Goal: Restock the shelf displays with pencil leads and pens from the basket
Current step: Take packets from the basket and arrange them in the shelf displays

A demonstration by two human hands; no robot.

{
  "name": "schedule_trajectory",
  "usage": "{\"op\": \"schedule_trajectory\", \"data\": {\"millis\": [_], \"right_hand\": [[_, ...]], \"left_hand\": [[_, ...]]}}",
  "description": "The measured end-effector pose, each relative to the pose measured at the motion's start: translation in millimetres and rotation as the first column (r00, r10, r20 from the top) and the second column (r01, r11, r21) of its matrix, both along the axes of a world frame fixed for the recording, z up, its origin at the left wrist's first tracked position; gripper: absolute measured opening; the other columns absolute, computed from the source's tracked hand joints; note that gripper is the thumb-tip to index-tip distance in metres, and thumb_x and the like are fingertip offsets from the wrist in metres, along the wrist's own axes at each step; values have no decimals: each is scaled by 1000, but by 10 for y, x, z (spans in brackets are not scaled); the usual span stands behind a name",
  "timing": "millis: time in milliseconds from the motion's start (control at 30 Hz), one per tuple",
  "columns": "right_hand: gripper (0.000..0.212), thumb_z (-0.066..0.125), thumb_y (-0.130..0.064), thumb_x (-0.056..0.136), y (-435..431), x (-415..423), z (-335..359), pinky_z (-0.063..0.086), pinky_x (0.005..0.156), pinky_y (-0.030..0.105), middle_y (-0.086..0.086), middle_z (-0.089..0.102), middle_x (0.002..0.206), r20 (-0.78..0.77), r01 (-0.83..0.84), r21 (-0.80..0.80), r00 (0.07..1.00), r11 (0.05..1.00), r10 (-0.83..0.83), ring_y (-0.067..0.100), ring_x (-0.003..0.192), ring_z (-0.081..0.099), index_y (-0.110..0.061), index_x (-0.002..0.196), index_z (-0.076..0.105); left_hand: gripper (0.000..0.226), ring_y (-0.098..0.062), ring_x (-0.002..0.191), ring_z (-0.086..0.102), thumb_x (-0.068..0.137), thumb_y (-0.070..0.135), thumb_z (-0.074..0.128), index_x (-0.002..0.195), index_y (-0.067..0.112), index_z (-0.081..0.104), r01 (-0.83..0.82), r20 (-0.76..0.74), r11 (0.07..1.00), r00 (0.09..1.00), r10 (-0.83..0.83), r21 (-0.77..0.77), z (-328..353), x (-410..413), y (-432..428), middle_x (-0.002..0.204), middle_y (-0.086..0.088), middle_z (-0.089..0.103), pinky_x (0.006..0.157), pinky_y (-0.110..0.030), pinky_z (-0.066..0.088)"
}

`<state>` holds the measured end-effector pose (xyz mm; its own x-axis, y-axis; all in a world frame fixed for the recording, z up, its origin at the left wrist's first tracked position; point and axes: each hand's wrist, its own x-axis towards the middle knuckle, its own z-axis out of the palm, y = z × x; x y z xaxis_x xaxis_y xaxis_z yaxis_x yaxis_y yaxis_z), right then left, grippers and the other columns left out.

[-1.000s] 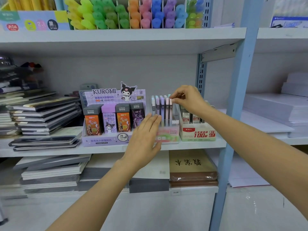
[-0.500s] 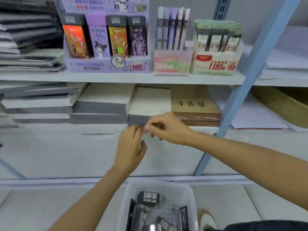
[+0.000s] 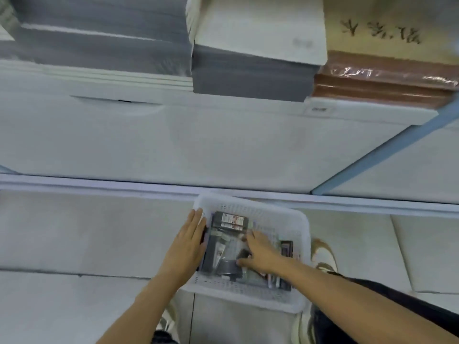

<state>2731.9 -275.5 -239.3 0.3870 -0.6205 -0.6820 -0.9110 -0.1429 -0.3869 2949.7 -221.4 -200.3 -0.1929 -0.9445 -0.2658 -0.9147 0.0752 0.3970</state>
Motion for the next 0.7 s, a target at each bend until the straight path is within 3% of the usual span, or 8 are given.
{"op": "schedule_trajectory", "data": {"millis": [100,200,333,400,467,533,600,700], "right_hand": [[79,75,-48,77,223,56,-160,41,97,36,8,40,134,-43,-66,-108,997,992,62,25,120,40,-11,137,38],[64,76,-41,79,288,88,-209,44,89,36,8,46,127,-53,-78,-131,996,988,72,24,113,45,-12,127,46],[44,70,-36,85,274,54,-205,46,90,35,6,52,119,14,-62,-29,998,998,62,22,106,52,-11,118,55],[37,67,-33,88,211,21,-152,46,85,32,7,56,117,61,-69,34,996,997,67,22,103,55,-11,116,57],[28,65,-30,90,91,-43,-51,44,80,30,8,62,112,121,-66,93,991,994,54,21,98,57,-11,109,58],[18,64,-29,91,-62,-132,85,43,76,28,4,63,100,181,-52,91,983,994,35,18,90,57,-14,99,58],[15,63,-30,92,-198,-188,253,43,72,29,0,62,91,248,-17,77,969,997,-3,19,83,57,-15,92,58],[20,63,-30,92,-331,-165,465,46,75,36,9,65,93,342,23,72,939,997,-46,26,86,60,-10,96,64]], "left_hand": [[63,-51,141,17,90,1,62,142,-13,30,6,-33,999,999,-8,-42,-62,-6,34,154,-26,19,111,-62,28],[68,-53,136,26,83,-1,70,140,-15,35,16,-7,996,1000,-16,-87,-127,-12,37,150,-30,29,101,-66,37],[64,-34,148,-8,102,16,43,149,2,2,-31,-24,997,999,30,-73,-211,-1,58,160,-13,-5,121,-50,10],[60,-29,147,-18,105,23,35,151,6,-1,-36,-12,998,999,35,-54,-237,-7,61,159,-9,-14,122,-46,0],[57,-27,147,-19,105,26,33,153,7,11,-44,-13,998,999,44,-42,-200,-15,44,161,-9,-12,121,-41,-8],[46,-33,150,0,103,24,43,145,6,38,-45,-20,994,999,43,-100,-131,-27,11,160,-15,16,122,-43,0],[35,-37,142,30,97,19,56,129,6,58,-51,-87,985,996,37,-168,-62,-76,-30,143,-16,48,118,-49,22],[41,-21,124,46,95,32,58,134,18,53,-102,-338,995,935,103,20,50,-205,-88,132,-4,56,106,-34,37]]}}
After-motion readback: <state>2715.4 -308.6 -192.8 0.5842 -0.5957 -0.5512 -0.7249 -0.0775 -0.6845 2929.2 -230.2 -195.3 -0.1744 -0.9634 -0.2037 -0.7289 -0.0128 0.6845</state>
